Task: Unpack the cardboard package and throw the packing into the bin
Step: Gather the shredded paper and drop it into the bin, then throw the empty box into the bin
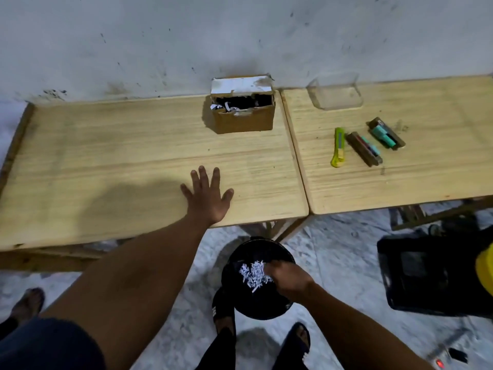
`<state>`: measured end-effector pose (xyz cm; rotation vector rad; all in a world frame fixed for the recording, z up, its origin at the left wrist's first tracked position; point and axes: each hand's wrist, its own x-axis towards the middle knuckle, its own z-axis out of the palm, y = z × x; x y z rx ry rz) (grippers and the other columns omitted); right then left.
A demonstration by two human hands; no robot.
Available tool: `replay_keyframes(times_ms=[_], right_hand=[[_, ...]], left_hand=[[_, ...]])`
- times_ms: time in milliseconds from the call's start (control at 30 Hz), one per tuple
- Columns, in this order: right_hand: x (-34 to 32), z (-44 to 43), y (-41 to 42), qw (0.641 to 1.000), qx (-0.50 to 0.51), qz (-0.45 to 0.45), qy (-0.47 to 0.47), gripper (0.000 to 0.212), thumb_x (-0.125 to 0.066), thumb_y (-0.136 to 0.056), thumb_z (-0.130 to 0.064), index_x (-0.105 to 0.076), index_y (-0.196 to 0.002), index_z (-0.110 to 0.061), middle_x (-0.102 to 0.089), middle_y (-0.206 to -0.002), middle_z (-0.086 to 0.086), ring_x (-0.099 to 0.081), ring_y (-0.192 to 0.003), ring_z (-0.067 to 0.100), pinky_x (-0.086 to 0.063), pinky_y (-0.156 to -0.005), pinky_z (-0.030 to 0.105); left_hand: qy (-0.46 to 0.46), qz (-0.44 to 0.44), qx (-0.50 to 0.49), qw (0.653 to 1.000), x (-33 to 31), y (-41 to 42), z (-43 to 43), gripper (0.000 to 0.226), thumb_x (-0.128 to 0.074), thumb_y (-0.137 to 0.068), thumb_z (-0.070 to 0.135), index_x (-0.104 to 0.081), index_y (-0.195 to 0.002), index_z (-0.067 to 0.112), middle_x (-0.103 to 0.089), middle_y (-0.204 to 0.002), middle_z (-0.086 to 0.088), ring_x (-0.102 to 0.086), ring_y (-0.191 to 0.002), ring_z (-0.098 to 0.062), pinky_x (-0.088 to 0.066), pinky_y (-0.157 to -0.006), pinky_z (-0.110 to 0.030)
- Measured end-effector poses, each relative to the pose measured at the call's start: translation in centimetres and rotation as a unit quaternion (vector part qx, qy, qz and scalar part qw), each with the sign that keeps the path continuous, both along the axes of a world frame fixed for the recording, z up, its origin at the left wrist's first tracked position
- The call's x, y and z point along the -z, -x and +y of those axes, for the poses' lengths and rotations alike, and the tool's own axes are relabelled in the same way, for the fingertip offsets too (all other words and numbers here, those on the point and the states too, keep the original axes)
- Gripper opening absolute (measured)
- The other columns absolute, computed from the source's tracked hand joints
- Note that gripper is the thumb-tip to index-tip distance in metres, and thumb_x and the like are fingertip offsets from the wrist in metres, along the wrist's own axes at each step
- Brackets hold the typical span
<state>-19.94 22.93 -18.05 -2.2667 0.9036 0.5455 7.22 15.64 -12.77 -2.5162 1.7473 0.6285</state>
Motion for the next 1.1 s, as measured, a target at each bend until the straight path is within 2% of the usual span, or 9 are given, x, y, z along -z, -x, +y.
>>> replay_keyframes(times_ms=[133,233,300,400,600,667,767,967,1100], right_hand=[[2.8,1.7,0.3,0.988,0.055,0.141,-0.046,0.047,-0.056,-0.09,-0.018,-0.049,-0.136,-0.014,-0.052,-0.136,0.017,-0.055,-0.119,0.038,-0.052,-0.092,0.045],[3.2,2.4,0.5,0.979,0.063,0.186,-0.061,0.065,-0.055,-0.093,-0.029,-0.029,-0.151,-0.022,-0.029,-0.156,0.014,-0.038,-0.136,0.04,-0.047,-0.099,0.051],[2.8,2.1,0.5,0.984,0.076,0.158,-0.043,0.071,-0.054,-0.093,-0.035,-0.02,-0.155,-0.023,-0.021,-0.16,0.011,-0.028,-0.143,0.039,-0.044,-0.103,0.051],[2.1,1.0,0.5,0.988,0.096,0.119,-0.026,0.071,-0.054,-0.092,-0.033,-0.021,-0.154,-0.024,-0.026,-0.159,0.01,-0.034,-0.14,0.037,-0.047,-0.1,0.047],[-2.3,-2.1,1.3,0.994,0.108,0.009,0.009,0.038,-0.045,-0.097,-0.035,-0.057,-0.131,-0.022,-0.064,-0.123,0.009,-0.06,-0.111,0.029,-0.045,-0.083,0.029],[-5.1,-3.7,1.2,0.995,0.092,-0.051,0.0,0.03,-0.044,-0.096,-0.033,-0.064,-0.116,-0.023,-0.068,-0.11,0.008,-0.062,-0.099,0.026,-0.04,-0.073,0.027],[-9.2,-6.2,0.4,0.991,0.071,-0.104,0.049,0.031,-0.04,-0.09,-0.038,-0.066,-0.101,-0.025,-0.072,-0.096,0.003,-0.066,-0.085,0.025,-0.046,-0.069,0.028],[-15.8,-12.9,-3.0,0.969,0.117,-0.148,0.162,0.031,-0.042,-0.087,-0.044,-0.067,-0.099,-0.029,-0.074,-0.087,-0.004,-0.066,-0.081,0.017,-0.048,-0.068,0.03],[-18.3,-18.2,-5.4,0.945,0.203,-0.167,0.196,0.026,-0.051,-0.091,-0.045,-0.065,-0.11,-0.034,-0.068,-0.098,-0.014,-0.062,-0.086,0.006,-0.042,-0.07,0.025]], left_hand=[[0.051,-0.005,0.055,0.997,1.0,1.4,0.3,0.072,-0.03,-0.097,0.058,-0.004,-0.155,0.025,0.008,-0.163,-0.01,0.012,-0.149,-0.029,0.004,-0.11,-0.069],[0.054,-0.007,0.058,0.997,1.3,1.9,0.2,0.071,-0.029,-0.097,0.058,-0.005,-0.155,0.025,0.006,-0.163,-0.01,0.011,-0.149,-0.029,0.004,-0.111,-0.068],[0.06,-0.004,0.058,0.996,1.2,2.0,0.3,0.07,-0.029,-0.097,0.057,-0.005,-0.155,0.025,0.006,-0.163,-0.01,0.011,-0.149,-0.03,0.003,-0.111,-0.068],[0.059,-0.006,0.059,0.996,1.0,1.9,0.3,0.07,-0.029,-0.098,0.057,-0.005,-0.155,0.025,0.006,-0.163,-0.009,0.011,-0.149,-0.029,0.002,-0.111,-0.069],[0.019,0.017,0.052,0.998,-0.6,1.5,-0.2,0.068,-0.03,-0.098,0.057,-0.01,-0.155,0.027,0.003,-0.164,-0.005,0.007,-0.15,-0.026,0.0,-0.112,-0.065],[-0.01,0.011,0.049,0.999,-2.0,1.3,-1.0,0.065,-0.032,-0.097,0.056,-0.016,-0.153,0.028,-0.007,-0.163,-0.003,-0.002,-0.15,-0.023,-0.006,-0.115,-0.06],[-0.036,0.01,0.058,0.998,-4.9,0.9,-2.6,0.059,-0.037,-0.095,0.054,-0.03,-0.148,0.029,-0.037,-0.152,0.0,-0.032,-0.14,-0.024,-0.026,-0.112,-0.048],[-0.067,0.131,-0.001,0.989,-10.4,-1.1,-6.7,0.046,-0.048,-0.092,0.051,-0.059,-0.125,0.02,-0.055,-0.137,-0.005,-0.049,-0.125,-0.026,-0.042,-0.1,-0.032],[-0.029,0.15,-0.059,0.987,-13.3,-3.1,-9.3,0.041,-0.037,-0.099,0.035,-0.058,-0.125,0.013,-0.055,-0.132,-0.013,-0.049,-0.122,-0.033,-0.042,-0.1,-0.034]])
